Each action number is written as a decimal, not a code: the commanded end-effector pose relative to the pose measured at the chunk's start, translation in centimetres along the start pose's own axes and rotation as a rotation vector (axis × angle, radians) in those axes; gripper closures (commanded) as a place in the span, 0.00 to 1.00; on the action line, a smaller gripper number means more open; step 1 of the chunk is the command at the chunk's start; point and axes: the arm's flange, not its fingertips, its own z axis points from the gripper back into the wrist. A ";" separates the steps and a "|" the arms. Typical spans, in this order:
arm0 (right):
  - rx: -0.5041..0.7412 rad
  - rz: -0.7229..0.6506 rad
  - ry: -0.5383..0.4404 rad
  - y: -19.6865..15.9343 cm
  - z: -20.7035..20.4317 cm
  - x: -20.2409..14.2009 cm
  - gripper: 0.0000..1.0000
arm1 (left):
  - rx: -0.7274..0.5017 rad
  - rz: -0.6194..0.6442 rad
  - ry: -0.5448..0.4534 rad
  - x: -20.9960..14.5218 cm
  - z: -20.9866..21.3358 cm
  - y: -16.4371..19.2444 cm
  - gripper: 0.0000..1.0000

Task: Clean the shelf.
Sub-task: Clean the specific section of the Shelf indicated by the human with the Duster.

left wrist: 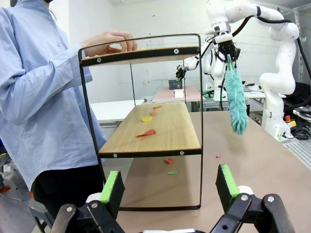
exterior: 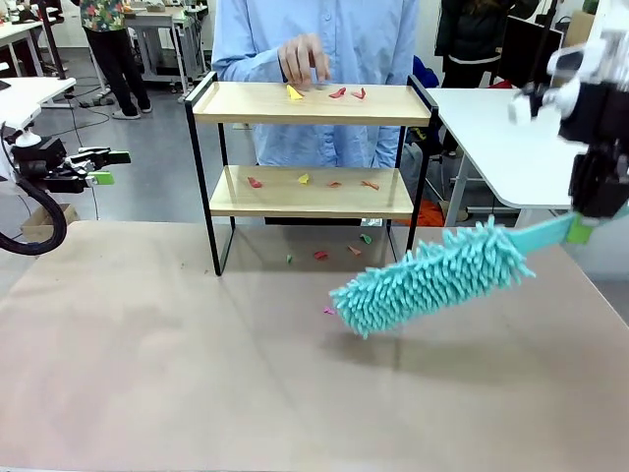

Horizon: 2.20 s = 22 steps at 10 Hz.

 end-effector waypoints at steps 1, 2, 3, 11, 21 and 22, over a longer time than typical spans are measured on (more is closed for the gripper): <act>-0.041 -0.059 -0.102 2.4 4.4 2.6 0.87 | -0.007 -0.014 0.009 0.1 0.0 -0.1 0.00; -0.027 -0.107 -0.166 3.8 5.9 4.1 0.87 | -0.007 -0.014 0.009 0.1 0.0 -0.1 0.00; -0.048 -0.140 -0.225 5.5 7.0 5.7 0.87 | -0.007 -0.014 0.009 0.1 0.0 -0.1 0.00; -0.045 -0.275 -0.327 9.4 9.0 9.5 0.87 | -0.007 -0.014 0.009 0.1 0.0 -0.1 0.00; -0.172 -0.731 -0.650 17.3 14.5 32.6 0.87 | -0.007 -0.014 0.009 0.1 0.0 -0.1 0.00; -0.160 -0.800 -0.673 17.3 14.4 34.8 0.87 | -0.007 -0.014 0.009 0.1 0.0 -0.1 0.00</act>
